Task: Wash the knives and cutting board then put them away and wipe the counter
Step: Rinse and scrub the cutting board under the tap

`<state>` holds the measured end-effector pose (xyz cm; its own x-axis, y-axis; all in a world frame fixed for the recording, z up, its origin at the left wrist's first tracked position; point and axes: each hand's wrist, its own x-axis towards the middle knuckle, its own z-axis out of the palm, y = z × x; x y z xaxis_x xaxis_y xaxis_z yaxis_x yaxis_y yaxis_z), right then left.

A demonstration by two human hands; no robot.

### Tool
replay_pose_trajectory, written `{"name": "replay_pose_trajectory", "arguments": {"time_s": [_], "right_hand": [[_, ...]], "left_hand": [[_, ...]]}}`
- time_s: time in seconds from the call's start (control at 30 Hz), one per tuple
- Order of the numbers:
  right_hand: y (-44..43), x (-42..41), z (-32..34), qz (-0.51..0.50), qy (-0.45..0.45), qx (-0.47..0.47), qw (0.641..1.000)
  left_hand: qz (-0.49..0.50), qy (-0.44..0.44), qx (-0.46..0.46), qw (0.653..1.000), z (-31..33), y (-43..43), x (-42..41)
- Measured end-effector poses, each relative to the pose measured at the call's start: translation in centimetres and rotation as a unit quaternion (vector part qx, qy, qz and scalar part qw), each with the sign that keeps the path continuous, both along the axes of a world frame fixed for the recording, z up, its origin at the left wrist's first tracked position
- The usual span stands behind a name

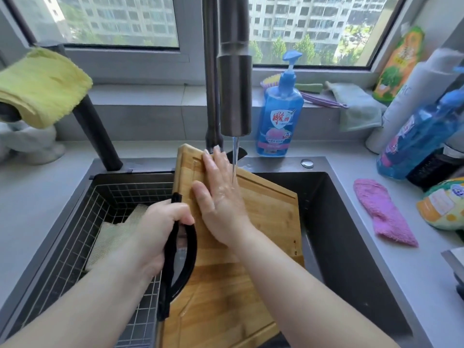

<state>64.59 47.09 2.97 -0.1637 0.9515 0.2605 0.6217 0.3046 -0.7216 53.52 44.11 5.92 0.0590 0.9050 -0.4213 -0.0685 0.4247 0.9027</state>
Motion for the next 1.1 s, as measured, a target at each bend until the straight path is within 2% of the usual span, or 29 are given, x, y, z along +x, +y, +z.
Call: {"name": "replay_pose_trajectory", "arguments": {"time_s": [0.07,0.13,0.2,0.27,0.37,0.43,0.47,0.53,0.6,0.73,0.8,0.87,0.97,1.0,1.07,1.1], "right_hand": [[1.7,1.7,-0.7,-0.029,0.004,-0.013,0.999],[3.2,4.2,-1.9,-0.13,0.05,-0.083,0.987],[3.2,5.8,-3.2,-0.205,0.057,-0.138,0.967],[1.5,4.9,-4.2,-0.162,0.008,-0.119,0.98],[-2.6,2.2,-5.2,-0.021,-0.034,-0.017,0.999],[-3.4,3.2,-7.0,-0.019,-0.044,-0.023,0.999],[-3.2,4.5,-8.0,-0.061,-0.042,-0.051,0.996],[-2.8,7.3,-9.4,-0.177,-0.019,-0.172,0.969],[-2.9,8.0,-9.8,-0.218,-0.022,-0.239,0.946],[-5.1,3.6,-8.4,-0.065,-0.081,-0.119,0.987],[-6.0,2.9,-8.4,-0.009,-0.087,-0.082,0.993],[-5.5,4.1,-8.8,-0.02,-0.069,-0.073,0.995],[-4.9,5.9,-9.4,-0.159,-0.031,-0.153,0.975],[-5.2,5.5,-9.1,-0.166,-0.04,-0.17,0.971],[-7.1,3.2,-8.1,-0.09,-0.095,-0.141,0.981],[-8.3,1.8,-7.9,-0.035,-0.109,-0.095,0.989]], "left_hand": [[-0.012,0.001,0.002,1.0,-0.1,0.1,0.2],[-0.021,-0.002,0.001,1.0,-0.2,0.2,0.1],[-0.018,-0.009,-0.001,1.0,-0.4,0.2,0.0],[-0.011,-0.017,-0.004,1.0,-0.6,0.2,-0.1],[0.004,-0.05,-0.015,0.999,-1.3,-0.3,-0.8],[0.009,-0.066,-0.02,0.998,-1.7,-0.6,-1.6],[0.015,-0.07,-0.02,0.997,-1.9,-0.8,-2.0],[0.033,-0.075,-0.022,0.996,-2.3,-1.1,-2.6],[0.044,-0.073,-0.023,0.996,-2.6,-1.2,-2.9],[0.021,-0.055,-0.025,0.998,-2.8,-1.0,-3.6],[-0.004,-0.04,-0.03,0.999,-2.7,-0.8,-4.2],[-0.022,-0.03,-0.031,0.999,-2.8,-0.8,-4.7],[-0.04,-0.036,-0.026,0.998,-3.2,-1.3,-4.8],[-0.042,-0.041,-0.024,0.998,-3.3,-1.4,-4.8],[-0.042,-0.05,-0.023,0.998,-3.4,-1.6,-4.8],[-0.04,-0.054,-0.022,0.997,-3.5,-1.7,-5.0]]}}
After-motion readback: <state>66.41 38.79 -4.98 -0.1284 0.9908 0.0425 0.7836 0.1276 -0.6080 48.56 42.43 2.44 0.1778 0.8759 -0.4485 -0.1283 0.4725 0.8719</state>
